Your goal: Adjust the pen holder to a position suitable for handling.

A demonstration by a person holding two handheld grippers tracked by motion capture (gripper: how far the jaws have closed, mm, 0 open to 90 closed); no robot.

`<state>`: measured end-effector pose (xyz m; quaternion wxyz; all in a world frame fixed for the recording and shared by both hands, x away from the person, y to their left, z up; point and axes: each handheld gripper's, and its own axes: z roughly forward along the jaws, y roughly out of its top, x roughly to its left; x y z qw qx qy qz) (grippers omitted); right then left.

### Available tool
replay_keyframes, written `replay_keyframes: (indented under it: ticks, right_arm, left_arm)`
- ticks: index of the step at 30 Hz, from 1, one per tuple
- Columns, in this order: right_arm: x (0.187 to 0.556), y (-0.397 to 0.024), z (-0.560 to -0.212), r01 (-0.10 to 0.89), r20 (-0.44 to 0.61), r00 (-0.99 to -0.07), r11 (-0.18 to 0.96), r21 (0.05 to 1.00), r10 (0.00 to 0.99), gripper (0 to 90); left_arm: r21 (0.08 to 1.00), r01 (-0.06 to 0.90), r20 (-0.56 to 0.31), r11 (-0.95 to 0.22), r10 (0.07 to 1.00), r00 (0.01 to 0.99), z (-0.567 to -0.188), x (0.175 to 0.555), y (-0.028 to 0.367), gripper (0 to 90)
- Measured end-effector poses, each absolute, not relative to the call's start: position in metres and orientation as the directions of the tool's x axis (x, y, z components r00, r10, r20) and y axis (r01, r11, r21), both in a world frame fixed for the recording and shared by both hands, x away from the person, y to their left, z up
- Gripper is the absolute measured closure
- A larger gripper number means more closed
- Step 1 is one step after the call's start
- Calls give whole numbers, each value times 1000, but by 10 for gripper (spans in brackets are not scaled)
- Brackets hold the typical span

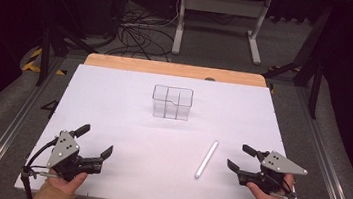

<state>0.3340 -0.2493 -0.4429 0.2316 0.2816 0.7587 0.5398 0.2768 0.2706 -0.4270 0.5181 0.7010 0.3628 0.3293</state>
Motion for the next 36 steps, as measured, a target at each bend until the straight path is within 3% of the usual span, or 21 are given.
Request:
replay_keyframes:
  ticks: [19, 36]
  right_arm:
    - [337, -243, -437, 171, -53, -764, 281, 944, 644, 273]
    - [382, -203, -398, 148, -57, -840, 329, 933, 539, 267]
  left_arm:
    - [965, 172, 82, -199, 851, 519, -426, 277, 271, 74]
    - [966, 169, 81, -196, 850, 521, -425, 276, 273, 75]
